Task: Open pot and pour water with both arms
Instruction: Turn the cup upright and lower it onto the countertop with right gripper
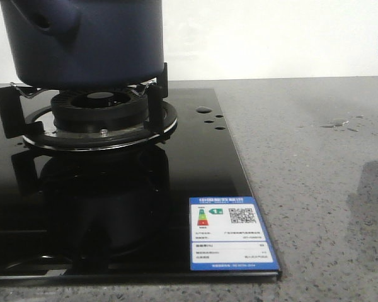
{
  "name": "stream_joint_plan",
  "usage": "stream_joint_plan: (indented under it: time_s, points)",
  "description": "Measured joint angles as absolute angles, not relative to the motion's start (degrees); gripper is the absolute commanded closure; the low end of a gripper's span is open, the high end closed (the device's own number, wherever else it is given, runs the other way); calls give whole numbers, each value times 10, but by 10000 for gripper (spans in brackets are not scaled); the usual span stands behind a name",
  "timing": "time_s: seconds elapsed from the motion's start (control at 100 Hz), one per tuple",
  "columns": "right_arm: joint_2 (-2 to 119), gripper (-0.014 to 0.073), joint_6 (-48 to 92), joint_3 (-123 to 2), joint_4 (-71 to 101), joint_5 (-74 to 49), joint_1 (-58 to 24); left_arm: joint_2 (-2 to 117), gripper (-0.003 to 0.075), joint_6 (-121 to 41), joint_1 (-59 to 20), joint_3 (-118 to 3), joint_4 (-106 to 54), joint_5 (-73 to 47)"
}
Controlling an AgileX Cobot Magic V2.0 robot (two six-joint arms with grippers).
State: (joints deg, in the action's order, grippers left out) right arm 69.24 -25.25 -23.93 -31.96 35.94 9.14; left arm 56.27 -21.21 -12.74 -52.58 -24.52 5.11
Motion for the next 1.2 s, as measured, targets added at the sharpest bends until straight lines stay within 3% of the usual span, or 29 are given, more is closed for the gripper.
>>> stream_joint_plan:
  time_s: [0.31, 1.2]
  points:
    - [750, 248, -191, -239, -318, 368, 91, 563, 362, -212, -127, -526, -245, 51]
    - [752, 248, -170, -239, -317, 339, 91, 563, 362, -213, -127, -526, -245, 51]
